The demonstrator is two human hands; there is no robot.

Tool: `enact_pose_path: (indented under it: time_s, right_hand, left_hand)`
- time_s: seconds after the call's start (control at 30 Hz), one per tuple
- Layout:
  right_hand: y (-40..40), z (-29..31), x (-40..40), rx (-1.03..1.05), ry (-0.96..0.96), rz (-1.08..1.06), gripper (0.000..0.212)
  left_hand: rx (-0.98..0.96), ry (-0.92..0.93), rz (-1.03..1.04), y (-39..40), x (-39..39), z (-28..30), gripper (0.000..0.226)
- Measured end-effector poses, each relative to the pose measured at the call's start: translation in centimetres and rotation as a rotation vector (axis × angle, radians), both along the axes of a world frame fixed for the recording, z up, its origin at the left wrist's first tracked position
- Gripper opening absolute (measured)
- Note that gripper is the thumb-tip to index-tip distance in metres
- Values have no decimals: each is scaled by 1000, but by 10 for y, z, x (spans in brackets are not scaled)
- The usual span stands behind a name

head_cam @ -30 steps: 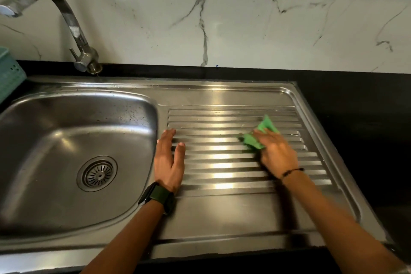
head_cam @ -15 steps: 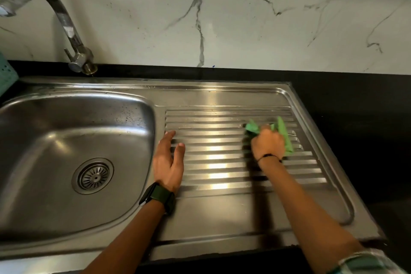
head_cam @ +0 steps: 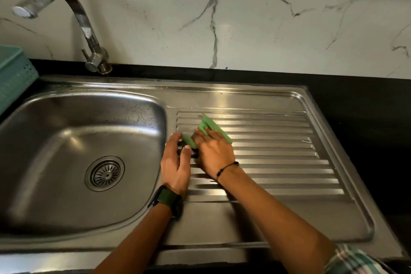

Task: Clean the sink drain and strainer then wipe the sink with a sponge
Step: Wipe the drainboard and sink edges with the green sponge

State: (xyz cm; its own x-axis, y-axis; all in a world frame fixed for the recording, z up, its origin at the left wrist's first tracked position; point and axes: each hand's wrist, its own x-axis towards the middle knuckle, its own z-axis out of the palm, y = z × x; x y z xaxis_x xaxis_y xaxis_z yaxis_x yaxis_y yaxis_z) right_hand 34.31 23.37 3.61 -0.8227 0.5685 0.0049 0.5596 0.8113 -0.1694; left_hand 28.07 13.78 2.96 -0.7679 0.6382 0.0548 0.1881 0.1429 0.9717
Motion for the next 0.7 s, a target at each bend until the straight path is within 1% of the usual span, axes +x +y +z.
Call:
enact_pose_path:
  time_s: [0.07, 0.17, 0.27, 0.33, 0.43, 0.5, 0.57, 0.63, 0.7]
  right_hand:
    - [15, 2, 25, 3, 29, -44, 46]
    - [49, 4, 92, 63, 69, -239, 48]
    - [86, 15, 169, 76, -40, -493, 56]
    - [100, 21, 194, 65, -75, -596, 54]
    - [101, 15, 184, 45, -62, -711, 47]
    - [92, 9, 167, 26, 5, -836, 36]
    - [81, 5, 150, 21, 101, -882, 27]
    - [69, 4, 129, 14, 130, -854, 28]
    - [50, 2, 96, -31, 127, -802, 38]
  left_hand:
    - [-11, 19, -23, -2, -1, -1, 59]
    - [-14, 24, -45, -2, -3, -2, 59]
    - [-4, 29, -43, -1, -3, -3, 58]
    - [2, 21, -49, -1, -2, -4, 58]
    - [14, 13, -30, -1, -2, -4, 58]
    - [14, 11, -12, 0, -2, -4, 58]
    - [8, 2, -11, 1, -3, -3, 59]
    - [8, -2, -17, 2, -2, -4, 59]
    - [9, -2, -15, 2, -1, -4, 58]
